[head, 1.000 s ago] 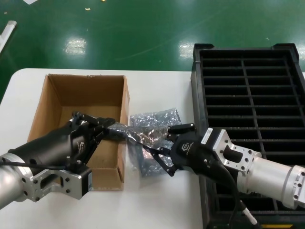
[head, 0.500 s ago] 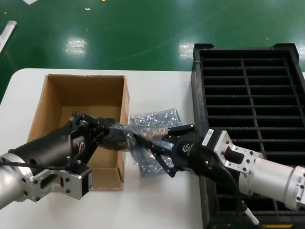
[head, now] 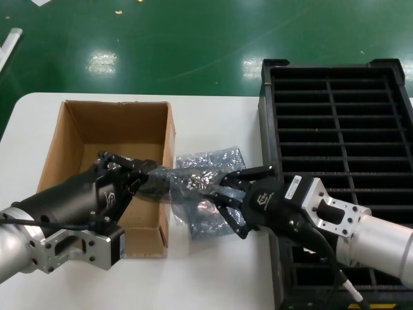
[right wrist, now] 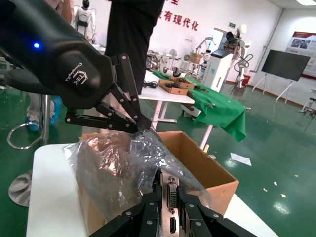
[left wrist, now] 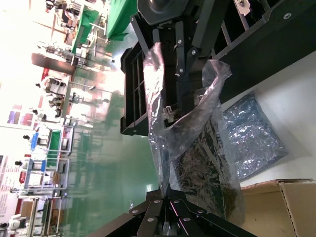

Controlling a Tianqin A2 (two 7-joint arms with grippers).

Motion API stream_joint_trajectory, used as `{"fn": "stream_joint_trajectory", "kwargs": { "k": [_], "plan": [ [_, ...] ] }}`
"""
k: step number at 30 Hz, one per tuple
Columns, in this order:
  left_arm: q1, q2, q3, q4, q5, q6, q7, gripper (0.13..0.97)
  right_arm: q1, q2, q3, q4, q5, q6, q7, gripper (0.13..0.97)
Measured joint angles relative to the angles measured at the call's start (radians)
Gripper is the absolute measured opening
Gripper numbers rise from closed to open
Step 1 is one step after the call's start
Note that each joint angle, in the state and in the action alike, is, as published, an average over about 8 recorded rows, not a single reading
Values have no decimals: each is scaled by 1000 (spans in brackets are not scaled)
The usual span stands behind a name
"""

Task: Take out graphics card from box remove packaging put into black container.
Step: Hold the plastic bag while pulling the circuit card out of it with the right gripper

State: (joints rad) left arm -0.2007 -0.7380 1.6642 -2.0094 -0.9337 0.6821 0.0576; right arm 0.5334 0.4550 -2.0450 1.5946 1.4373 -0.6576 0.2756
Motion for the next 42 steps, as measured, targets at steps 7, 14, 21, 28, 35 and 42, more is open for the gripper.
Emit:
{"fn": "stream_joint_trajectory", "kwargs": {
  "k": [7,14,21,28,35,42],
  "plan": [
    [0,0,0,0,0,0,0,138,2,-6,-1,0,-8,0,-7,184],
    [0,0,0,0,0,0,0,138,15,-20,-12,4,-9,-12,-19,184],
    [0,0,0,0,0,0,0,138,18,-8,-7,46,-23,-20,-6,184],
    [0,0,0,0,0,0,0,138,-5,29,18,112,-50,-19,24,184],
    [0,0,0,0,0,0,0,138,-41,68,64,181,-88,-5,63,184],
    [0,0,0,0,0,0,0,138,-87,122,136,270,-137,-5,130,184]
  ]
}}
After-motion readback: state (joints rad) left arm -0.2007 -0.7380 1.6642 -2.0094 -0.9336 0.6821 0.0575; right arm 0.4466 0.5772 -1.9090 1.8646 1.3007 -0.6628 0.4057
